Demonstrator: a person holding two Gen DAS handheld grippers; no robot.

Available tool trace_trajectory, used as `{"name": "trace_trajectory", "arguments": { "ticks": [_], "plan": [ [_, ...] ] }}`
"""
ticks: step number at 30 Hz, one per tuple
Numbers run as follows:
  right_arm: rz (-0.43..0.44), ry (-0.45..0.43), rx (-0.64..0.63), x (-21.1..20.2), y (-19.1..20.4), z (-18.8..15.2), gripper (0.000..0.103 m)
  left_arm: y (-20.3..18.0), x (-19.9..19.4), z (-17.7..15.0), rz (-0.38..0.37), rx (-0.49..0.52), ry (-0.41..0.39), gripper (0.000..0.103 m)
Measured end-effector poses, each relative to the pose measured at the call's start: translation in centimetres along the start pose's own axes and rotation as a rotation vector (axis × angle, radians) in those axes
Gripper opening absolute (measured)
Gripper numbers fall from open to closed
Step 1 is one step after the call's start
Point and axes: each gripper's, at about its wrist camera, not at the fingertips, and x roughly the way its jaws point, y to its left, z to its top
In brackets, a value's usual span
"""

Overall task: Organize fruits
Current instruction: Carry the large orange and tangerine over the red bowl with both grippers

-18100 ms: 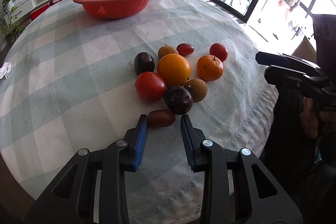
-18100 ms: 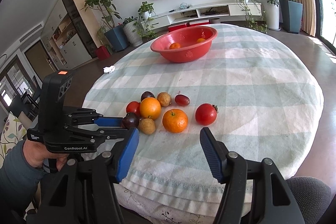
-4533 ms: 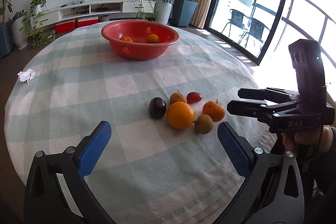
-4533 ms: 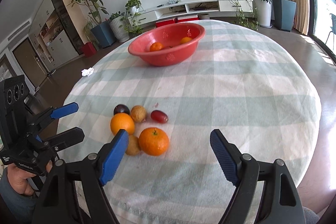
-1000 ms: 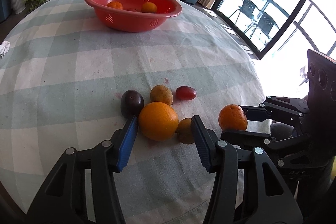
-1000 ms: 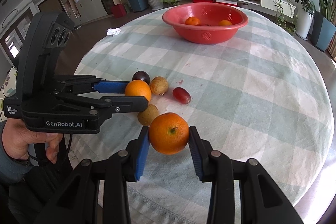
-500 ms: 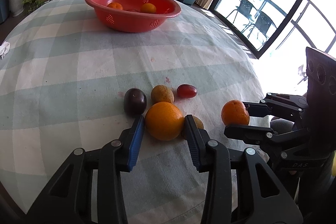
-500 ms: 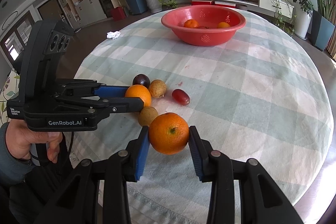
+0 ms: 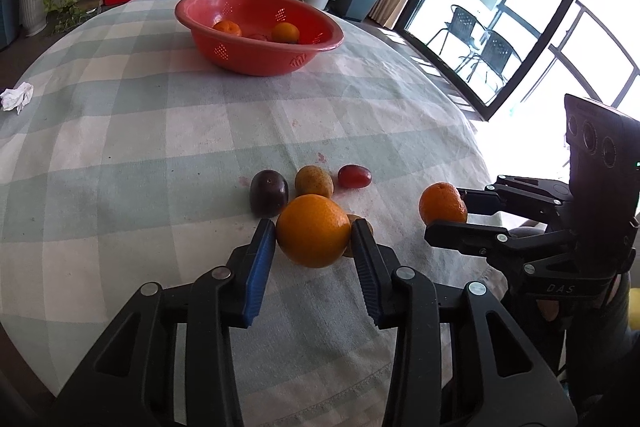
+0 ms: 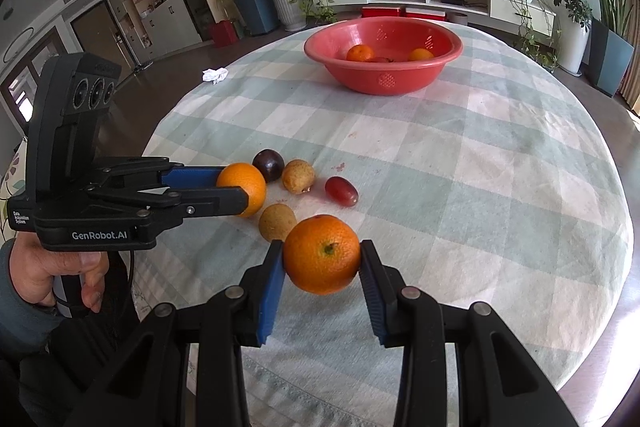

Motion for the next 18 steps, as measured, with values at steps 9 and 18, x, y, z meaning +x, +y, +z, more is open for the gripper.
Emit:
{"name": "trace_trajectory", "arguments": {
  "ticks": [9, 18],
  "plan": [
    [-0.008, -0.023, 0.025, -0.5, -0.5, 0.3, 0.04, 0.6, -2.0, 1.0, 0.002, 0.006, -0.043, 0.037],
    [-0.095, -0.084, 0.038, -3.2, -3.1, 3.1, 0.04, 2.1, -4.0, 6.2, 0.05, 0.061, -0.112, 0.037]
  ]
}}
